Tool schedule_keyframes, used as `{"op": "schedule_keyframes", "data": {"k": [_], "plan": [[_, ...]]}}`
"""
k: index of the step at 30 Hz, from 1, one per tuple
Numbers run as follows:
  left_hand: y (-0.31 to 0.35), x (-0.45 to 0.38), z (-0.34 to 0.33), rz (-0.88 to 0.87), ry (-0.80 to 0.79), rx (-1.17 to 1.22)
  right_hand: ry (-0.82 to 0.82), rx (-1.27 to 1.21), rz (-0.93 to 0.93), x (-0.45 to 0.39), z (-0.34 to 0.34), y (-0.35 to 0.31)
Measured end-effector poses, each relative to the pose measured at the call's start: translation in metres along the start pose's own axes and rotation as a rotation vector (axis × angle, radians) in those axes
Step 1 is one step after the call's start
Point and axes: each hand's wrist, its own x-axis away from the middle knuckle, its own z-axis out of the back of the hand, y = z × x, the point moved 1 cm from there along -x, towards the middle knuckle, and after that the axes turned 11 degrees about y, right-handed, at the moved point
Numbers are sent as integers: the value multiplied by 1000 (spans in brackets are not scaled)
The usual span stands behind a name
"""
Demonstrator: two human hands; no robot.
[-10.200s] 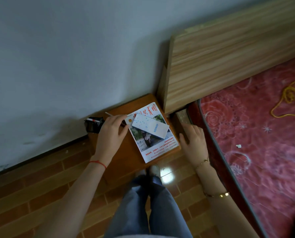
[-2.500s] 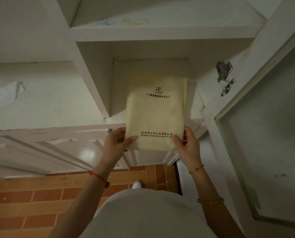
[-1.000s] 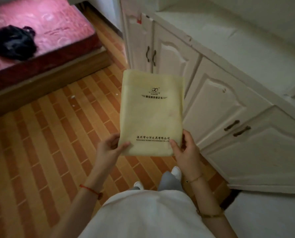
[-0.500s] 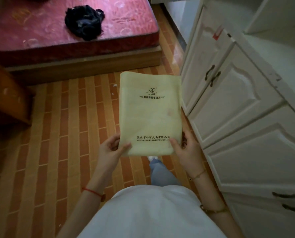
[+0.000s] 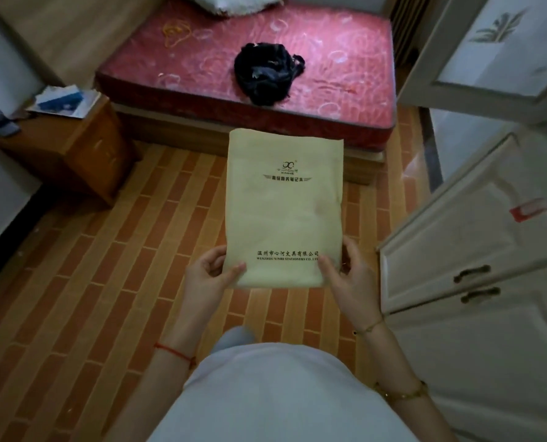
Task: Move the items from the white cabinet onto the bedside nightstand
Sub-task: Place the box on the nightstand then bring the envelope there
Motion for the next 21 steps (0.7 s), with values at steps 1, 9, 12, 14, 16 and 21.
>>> {"op": "schedule_keyframes", "data": {"k": [1,9,12,14,16,21], "plan": [[2,-9,-1,4,39,6,-30,14,17,-16,-7,-1],[15,-96,-3,36,262,52,-213,43,102,-130,-85,-7],[19,-144,2,50,316,61,-254,52,132,-178,-123,-9],[26,-180,7,66,348,78,-286,59,154,-211,-153,-16],[38,-218,13,74,378,90,-312,56,178,-247,-184,-26],[78,-310,31,44,441,70,-345,31,224,-333,-259,-60]]}}
